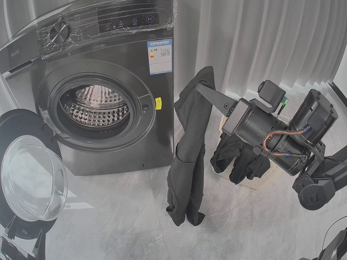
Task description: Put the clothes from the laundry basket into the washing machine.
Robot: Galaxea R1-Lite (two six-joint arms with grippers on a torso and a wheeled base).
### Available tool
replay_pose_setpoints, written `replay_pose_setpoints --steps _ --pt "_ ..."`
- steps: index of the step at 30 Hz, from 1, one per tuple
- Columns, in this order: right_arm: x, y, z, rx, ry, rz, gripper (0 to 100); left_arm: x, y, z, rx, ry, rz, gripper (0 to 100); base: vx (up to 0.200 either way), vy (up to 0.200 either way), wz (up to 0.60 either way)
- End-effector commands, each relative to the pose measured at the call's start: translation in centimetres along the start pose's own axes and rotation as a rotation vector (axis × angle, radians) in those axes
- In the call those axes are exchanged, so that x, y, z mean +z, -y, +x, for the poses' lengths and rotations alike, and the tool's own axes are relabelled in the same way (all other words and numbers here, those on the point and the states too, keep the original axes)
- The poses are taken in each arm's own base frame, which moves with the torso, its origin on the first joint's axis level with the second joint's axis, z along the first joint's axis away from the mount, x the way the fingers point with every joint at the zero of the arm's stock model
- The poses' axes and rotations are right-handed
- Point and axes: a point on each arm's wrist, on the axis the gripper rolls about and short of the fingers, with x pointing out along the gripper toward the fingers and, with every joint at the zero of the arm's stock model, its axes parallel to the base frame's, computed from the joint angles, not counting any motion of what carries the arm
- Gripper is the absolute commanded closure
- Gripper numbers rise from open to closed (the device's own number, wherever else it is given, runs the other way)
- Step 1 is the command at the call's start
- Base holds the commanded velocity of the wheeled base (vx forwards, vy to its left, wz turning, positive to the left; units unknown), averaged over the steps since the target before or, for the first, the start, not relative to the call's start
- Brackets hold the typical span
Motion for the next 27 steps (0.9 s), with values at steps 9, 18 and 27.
replay_pose_setpoints --steps 9,18,27 --pt "-1.2 -0.9 -0.4 0.02 -0.045 -0.025 100 -0.5 0.0 0.0 -0.007 -0.001 0.01 0 0.0 0.0 0.0" --pt "-1.7 -1.4 -1.6 0.019 -0.078 -0.181 100 2.0 0.1 -0.5 -0.029 0.086 -0.003 0 0.0 0.0 0.0" --pt "-1.3 -1.4 -1.7 -0.036 -0.051 -0.212 100 9.6 0.6 1.1 -0.237 0.001 0.006 0 0.0 0.0 0.0"
